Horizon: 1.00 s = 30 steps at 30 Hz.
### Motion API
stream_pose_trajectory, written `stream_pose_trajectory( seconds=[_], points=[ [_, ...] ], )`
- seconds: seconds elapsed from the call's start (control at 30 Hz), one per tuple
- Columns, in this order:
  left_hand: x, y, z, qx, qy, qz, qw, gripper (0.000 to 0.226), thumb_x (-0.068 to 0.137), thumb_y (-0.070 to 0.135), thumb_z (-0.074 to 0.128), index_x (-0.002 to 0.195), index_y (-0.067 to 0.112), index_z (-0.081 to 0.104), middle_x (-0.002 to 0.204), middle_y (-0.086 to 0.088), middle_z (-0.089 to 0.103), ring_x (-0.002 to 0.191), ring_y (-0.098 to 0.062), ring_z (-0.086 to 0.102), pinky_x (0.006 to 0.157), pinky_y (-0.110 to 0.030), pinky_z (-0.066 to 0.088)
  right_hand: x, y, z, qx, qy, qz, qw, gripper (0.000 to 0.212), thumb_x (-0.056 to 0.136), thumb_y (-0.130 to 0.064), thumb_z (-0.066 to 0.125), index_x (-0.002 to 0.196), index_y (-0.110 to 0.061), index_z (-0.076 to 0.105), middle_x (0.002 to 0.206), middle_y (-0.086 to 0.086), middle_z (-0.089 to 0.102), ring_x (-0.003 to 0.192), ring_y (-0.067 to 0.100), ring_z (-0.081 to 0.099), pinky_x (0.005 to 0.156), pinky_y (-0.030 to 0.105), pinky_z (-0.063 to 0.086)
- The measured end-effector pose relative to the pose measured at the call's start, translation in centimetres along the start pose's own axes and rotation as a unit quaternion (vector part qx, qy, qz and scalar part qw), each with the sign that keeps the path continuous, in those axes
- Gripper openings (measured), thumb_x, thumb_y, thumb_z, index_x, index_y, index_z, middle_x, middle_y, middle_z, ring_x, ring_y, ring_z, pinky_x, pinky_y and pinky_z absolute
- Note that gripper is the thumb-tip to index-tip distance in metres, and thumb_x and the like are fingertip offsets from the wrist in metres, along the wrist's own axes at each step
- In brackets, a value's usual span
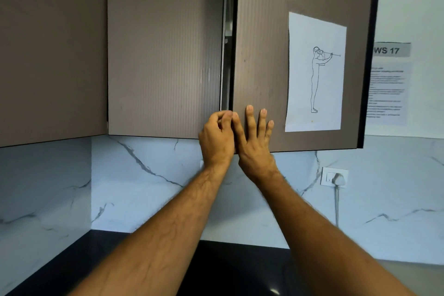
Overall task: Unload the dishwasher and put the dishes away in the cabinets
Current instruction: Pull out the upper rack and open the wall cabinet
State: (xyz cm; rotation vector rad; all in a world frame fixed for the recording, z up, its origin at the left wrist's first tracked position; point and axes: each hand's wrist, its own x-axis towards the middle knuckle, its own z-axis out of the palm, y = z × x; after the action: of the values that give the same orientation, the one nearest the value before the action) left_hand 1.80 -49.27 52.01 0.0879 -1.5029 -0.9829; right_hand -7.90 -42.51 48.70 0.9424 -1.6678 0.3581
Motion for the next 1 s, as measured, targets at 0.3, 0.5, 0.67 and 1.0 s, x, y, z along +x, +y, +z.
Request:
stream_pose_trajectory(
  seconds=[0.3, 0.5, 0.67, 1.0],
  points=[
    [-4.6, 8.3, -0.2, -0.039, 0.040, 0.014, 0.998, 0.028, 0.091, 0.038, 0.067, 0.107, 0.016, 0.074, 0.092, 0.009, 0.073, 0.082, 0.001, 0.065, 0.071, -0.005, 0.050, -3.3, 0.1, -8.9, 0.079, -0.012, 0.016, 0.997, 0.122, 0.071, 0.023, 0.048, 0.150, -0.029, -0.028, 0.162, 0.009, -0.016, 0.146, 0.046, -0.018, 0.114, 0.069, 0.000],
    [-7.3, 13.3, 0.0, -0.056, 0.029, -0.061, 0.996, 0.022, 0.085, 0.040, 0.073, 0.096, 0.022, 0.077, 0.083, 0.014, 0.072, 0.077, 0.002, 0.067, 0.074, -0.021, 0.058, -5.5, 1.1, -14.9, 0.170, -0.083, 0.046, 0.981, 0.115, 0.082, -0.006, 0.065, 0.153, -0.032, -0.022, 0.163, 0.007, -0.022, 0.148, 0.037, -0.021, 0.119, 0.062, 0.003],
    [-8.9, 16.6, 0.1, -0.082, -0.008, -0.159, 0.984, 0.015, 0.074, 0.040, 0.082, 0.074, 0.028, 0.074, 0.074, 0.011, 0.074, 0.076, -0.009, 0.072, 0.076, -0.034, 0.061, -6.6, 2.9, -21.4, 0.280, -0.030, 0.080, 0.956, 0.071, 0.085, -0.039, 0.063, 0.146, -0.018, 0.034, 0.147, 0.009, 0.037, 0.136, 0.029, 0.037, 0.111, 0.050, 0.038],
    [-14.5, 23.3, 3.1, -0.092, -0.064, -0.139, 0.984, 0.011, 0.076, 0.030, 0.083, 0.079, 0.023, 0.075, 0.075, 0.010, 0.074, 0.072, -0.008, 0.072, 0.071, -0.033, 0.062, -8.7, 3.8, -28.0, 0.278, 0.033, 0.262, 0.924, 0.079, 0.090, -0.025, 0.070, 0.154, -0.015, 0.024, 0.148, 0.003, 0.043, 0.131, 0.017, 0.048, 0.098, 0.019, 0.036]
  ],
)
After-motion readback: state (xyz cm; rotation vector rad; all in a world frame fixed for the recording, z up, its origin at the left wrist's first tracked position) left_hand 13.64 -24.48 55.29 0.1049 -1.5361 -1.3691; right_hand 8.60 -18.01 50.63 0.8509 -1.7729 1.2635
